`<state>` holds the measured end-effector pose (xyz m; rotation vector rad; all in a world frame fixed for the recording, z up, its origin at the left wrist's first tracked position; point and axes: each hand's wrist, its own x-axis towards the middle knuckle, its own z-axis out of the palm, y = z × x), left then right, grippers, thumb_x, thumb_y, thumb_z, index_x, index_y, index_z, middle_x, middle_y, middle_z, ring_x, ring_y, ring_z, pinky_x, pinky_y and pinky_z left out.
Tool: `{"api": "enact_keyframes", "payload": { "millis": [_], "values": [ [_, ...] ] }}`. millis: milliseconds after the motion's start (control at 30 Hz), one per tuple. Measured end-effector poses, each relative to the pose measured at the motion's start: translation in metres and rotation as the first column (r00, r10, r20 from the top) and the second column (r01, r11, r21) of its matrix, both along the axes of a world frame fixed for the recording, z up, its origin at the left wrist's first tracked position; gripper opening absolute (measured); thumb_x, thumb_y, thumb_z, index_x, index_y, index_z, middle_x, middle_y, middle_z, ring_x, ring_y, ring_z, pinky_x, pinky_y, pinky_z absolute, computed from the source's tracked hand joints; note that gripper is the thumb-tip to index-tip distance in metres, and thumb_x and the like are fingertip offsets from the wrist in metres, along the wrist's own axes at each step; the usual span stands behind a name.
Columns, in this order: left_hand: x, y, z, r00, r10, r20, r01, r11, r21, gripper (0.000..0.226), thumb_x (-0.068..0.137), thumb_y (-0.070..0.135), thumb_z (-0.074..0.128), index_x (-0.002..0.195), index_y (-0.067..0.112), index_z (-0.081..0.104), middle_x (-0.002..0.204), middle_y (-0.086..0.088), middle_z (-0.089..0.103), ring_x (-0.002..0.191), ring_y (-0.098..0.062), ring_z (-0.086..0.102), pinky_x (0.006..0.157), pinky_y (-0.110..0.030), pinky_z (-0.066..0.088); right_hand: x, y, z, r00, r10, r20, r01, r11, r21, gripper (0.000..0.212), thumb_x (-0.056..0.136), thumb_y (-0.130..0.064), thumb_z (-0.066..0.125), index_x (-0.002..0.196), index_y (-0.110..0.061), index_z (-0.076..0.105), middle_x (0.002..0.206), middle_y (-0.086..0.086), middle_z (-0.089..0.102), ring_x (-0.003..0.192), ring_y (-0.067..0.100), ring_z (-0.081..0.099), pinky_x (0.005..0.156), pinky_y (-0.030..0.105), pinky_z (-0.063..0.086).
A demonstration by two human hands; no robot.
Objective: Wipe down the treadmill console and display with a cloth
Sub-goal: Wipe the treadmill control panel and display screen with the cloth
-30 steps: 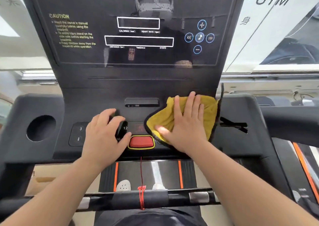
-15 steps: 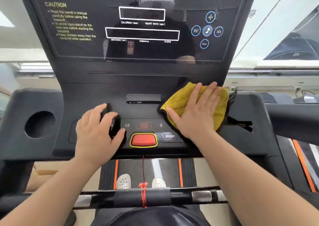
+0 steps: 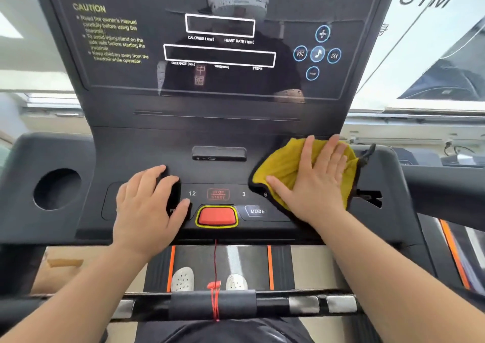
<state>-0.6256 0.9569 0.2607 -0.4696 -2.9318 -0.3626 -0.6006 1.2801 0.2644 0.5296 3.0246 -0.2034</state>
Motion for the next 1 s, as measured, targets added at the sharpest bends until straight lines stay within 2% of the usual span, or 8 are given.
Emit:
{"api": "enact_keyframes", "payload": {
  "millis": [67, 133, 200, 300, 467, 600, 833, 1000],
  "values": [
    [0.0, 0.0, 0.0, 1.0, 0.002, 0.002, -0.002, 1.0, -0.003, 0.054, 0.087, 0.052, 0.047, 0.117, 0.011, 0.067, 0.134, -0.013, 0.058, 0.121, -0.039, 0.051, 0.098, -0.054, 0.038, -0.009, -0.025, -0.001, 1.0, 0.011, -0.026, -0.012, 1.0, -0.009, 0.123, 0.078, -0.095, 0.023, 0.161, -0.011, -0.012, 0.161, 0.034, -0.026, 0.151, 0.051, -0.023, 0.123, 0.058, -0.013],
    [0.0, 0.0, 0.0, 1.0, 0.0, 0.004, 0.0, 1.0, -0.011, 0.054, 0.087, 0.052, 0.047, 0.117, 0.011, 0.067, 0.135, -0.013, 0.057, 0.121, -0.039, 0.051, 0.098, -0.054, 0.038, 0.005, -0.037, -0.003, 0.971, 0.24, -0.001, -0.24, 0.97, 0.04, 0.107, 0.087, -0.085, 0.028, 0.164, -0.016, -0.001, 0.166, 0.028, -0.019, 0.153, 0.048, -0.019, 0.125, 0.06, -0.006],
    [0.0, -0.001, 0.0, 1.0, -0.004, 0.001, 0.004, 1.0, -0.011, 0.054, 0.087, 0.052, 0.047, 0.117, 0.011, 0.067, 0.135, -0.013, 0.057, 0.121, -0.039, 0.051, 0.098, -0.054, 0.038, 0.034, -0.03, -0.004, 0.848, 0.528, 0.032, -0.529, 0.846, 0.057, 0.085, 0.095, -0.075, 0.031, 0.163, -0.027, 0.015, 0.172, 0.016, -0.007, 0.157, 0.041, -0.009, 0.126, 0.061, 0.009],
    [0.0, -0.001, -0.001, 1.0, -0.007, -0.015, 0.007, 1.0, 0.001, 0.053, 0.087, 0.051, 0.047, 0.116, 0.01, 0.067, 0.134, -0.014, 0.058, 0.12, -0.039, 0.051, 0.097, -0.053, 0.038, 0.067, 0.008, 0.0, 0.715, 0.698, 0.046, -0.699, 0.715, 0.019, 0.072, 0.099, -0.071, 0.031, 0.163, -0.04, 0.016, 0.174, 0.005, -0.002, 0.159, 0.033, -0.005, 0.127, 0.055, 0.006],
    [0.0, -0.001, -0.002, 1.0, -0.013, -0.018, 0.013, 1.0, 0.003, 0.052, 0.088, 0.05, 0.047, 0.116, 0.01, 0.067, 0.134, -0.014, 0.058, 0.121, -0.039, 0.051, 0.098, -0.054, 0.039, 0.029, 0.037, 0.003, 0.921, 0.387, 0.032, -0.388, 0.921, 0.028, 0.091, 0.09, -0.087, 0.011, 0.164, -0.035, 0.0, 0.171, 0.007, -0.018, 0.157, 0.036, -0.017, 0.124, 0.065, 0.006],
    [0.0, -0.001, -0.001, 1.0, -0.014, -0.009, 0.014, 1.0, -0.001, 0.052, 0.088, 0.049, 0.047, 0.117, 0.01, 0.067, 0.134, -0.014, 0.058, 0.121, -0.039, 0.051, 0.098, -0.053, 0.039, 0.004, -0.022, 0.0, 0.983, 0.183, 0.023, -0.184, 0.982, 0.049, 0.117, 0.079, -0.095, 0.024, 0.164, -0.02, -0.006, 0.167, 0.024, -0.022, 0.153, 0.049, -0.019, 0.122, 0.063, -0.008],
    [0.001, -0.006, 0.004, 1.0, -0.025, 0.005, 0.025, 0.996, 0.085, 0.05, 0.088, 0.049, 0.047, 0.117, 0.013, 0.068, 0.135, -0.012, 0.058, 0.124, -0.037, 0.049, 0.102, -0.049, 0.034, 0.055, -0.009, -0.005, 0.797, 0.603, 0.027, -0.604, 0.795, 0.058, 0.077, 0.096, -0.079, 0.023, 0.162, -0.04, 0.017, 0.174, 0.005, 0.002, 0.159, 0.034, -0.002, 0.125, 0.062, 0.015],
    [-0.005, -0.038, 0.01, 0.999, -0.016, -0.034, 0.019, 0.994, 0.109, 0.048, 0.089, 0.046, 0.048, 0.115, 0.011, 0.069, 0.132, -0.013, 0.06, 0.122, -0.039, 0.052, 0.1, -0.052, 0.036, 0.044, -0.004, 0.0, 0.986, 0.155, 0.065, -0.159, 0.986, 0.054, 0.107, 0.082, -0.094, 0.008, 0.165, -0.027, 0.007, 0.172, 0.016, -0.01, 0.158, 0.04, -0.008, 0.126, 0.061, 0.006]
  ]
}}
